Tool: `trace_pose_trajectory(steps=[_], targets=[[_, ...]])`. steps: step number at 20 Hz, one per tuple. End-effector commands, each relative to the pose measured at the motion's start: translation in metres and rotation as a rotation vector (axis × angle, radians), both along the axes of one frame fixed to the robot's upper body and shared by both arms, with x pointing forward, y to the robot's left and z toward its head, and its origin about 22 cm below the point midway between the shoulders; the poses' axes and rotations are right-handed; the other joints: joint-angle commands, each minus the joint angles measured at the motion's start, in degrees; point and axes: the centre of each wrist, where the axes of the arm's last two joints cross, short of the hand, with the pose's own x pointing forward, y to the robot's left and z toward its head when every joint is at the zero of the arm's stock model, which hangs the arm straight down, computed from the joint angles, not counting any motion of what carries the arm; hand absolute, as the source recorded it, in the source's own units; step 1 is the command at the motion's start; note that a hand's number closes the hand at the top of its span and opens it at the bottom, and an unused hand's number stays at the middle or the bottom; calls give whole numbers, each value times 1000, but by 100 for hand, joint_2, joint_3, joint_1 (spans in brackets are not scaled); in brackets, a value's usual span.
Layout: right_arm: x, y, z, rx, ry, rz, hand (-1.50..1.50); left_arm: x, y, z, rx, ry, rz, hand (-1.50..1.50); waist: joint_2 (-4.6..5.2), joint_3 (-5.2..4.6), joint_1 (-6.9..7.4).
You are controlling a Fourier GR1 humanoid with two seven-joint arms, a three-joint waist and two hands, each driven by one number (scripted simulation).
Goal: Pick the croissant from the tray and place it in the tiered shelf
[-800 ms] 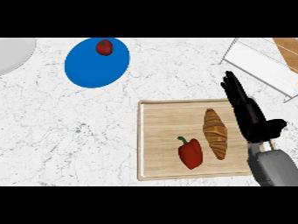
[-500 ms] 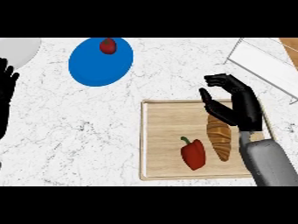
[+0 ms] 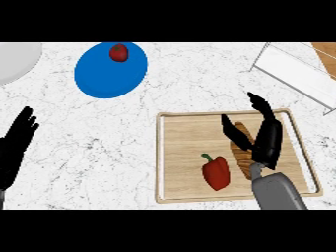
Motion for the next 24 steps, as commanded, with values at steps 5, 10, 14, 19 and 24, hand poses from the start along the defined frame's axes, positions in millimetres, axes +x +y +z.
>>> trace_pose_trajectory(steps=[5, 10, 14, 19, 24], targets=[[-13, 21, -21, -240, 191, -148, -150, -5, 8, -14, -9, 52, 14, 0, -52, -28, -169], [-13, 20, -15, -381, 460, -188, -150, -14, 3, -17, -13, 55, 7, 0, -109, -29, -136], [-14, 48, -4, -494, 716, -109, -150, -13, 5, -18, -9, 53, 9, 0, -85, -26, -70], [-6, 74, 35, -629, 929, -107, -150, -18, 15, -16, -1, 57, -10, 0, -80, 2, 32], [4, 74, 75, -747, 1049, -126, -150, -3, 18, -14, -16, 42, -14, 0, -25, 19, -89]])
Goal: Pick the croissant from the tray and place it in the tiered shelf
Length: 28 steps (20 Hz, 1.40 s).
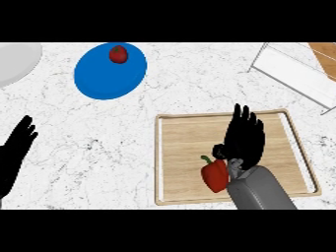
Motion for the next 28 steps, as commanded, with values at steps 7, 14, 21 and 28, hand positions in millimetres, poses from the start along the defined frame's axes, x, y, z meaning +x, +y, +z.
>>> trace_pose_trajectory(steps=[7, 14, 21, 28], targets=[[5, 4, 42, -127, 197, -96, -150, 15, -1, 3, -2, -21, 0, 0, 63, 34, 23], [1, -25, 26, -134, 232, -134, -150, 11, -10, 13, -16, -31, 0, 0, 61, 42, 86], [9, -42, 29, -129, 213, -117, -150, 0, 0, 8, -7, -15, -15, 0, 69, 41, 120], [9, -39, 1, -112, 240, -110, -150, 4, 0, -2, -30, -17, -19, 0, 73, 41, 111]])
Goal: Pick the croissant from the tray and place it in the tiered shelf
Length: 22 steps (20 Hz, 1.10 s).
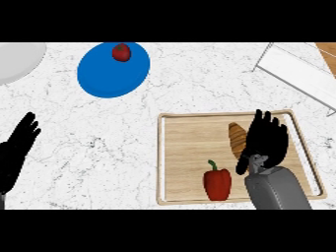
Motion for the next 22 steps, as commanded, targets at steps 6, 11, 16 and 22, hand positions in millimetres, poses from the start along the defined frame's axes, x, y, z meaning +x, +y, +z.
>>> trace_pose_trajectory(steps=[6, 11, 16, 22], targets=[[11, -19, -12, 23, 33, -96, 150, -11, -6, -9, 13, 11, 5, 0, 1, 1, 7], [1, -14, -26, -16, 40, -27, 150, -1, 4, 6, 3, 1, -2, 0, 0, 1, 2], [8, -31, -32, -61, -6, 0, 150, 6, -1, 14, 9, 9, 8, 0, 4, 2, 6], [-4, -11, 3, -125, -116, 27, 150, 0, -24, 7, -5, -3, 11, 0, -7, 2, -2]])
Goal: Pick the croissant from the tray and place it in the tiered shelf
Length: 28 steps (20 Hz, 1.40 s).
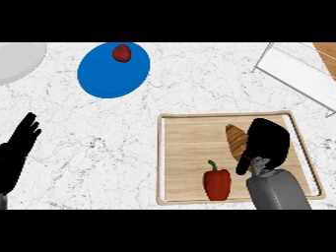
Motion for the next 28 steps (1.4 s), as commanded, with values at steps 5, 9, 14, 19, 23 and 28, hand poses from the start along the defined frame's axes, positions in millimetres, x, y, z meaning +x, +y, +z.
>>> trace_pose_trajectory(steps=[5, 9, 14, 19, 23, 28], targets=[[42, -15, 46, 46, -178, 73, 150, 7, -7, -5, -4, 12, -13, 0, 65, 33, 28], [73, -35, 74, 160, -282, 168, 150, 2, -14, -4, -5, 15, -19, 0, 74, 37, 101], [69, -50, 99, 220, -407, 136, 150, 4, 13, -7, 3, -10, -8, 0, 53, 31, -9], [49, -50, 171, 386, -537, 105, 150, 12, 2, -4, 9, -9, 7, 0, 25, 28, -107], [25, -54, 195, 462, -665, 54, 150, 0, -1, -4, 7, 9, 4, 0, 23, 32, -50], [-9, -74, 244, 412, -759, 51, 150, -12, 4, -5, 7, 0, 7, 0, 22, 31, -34]])
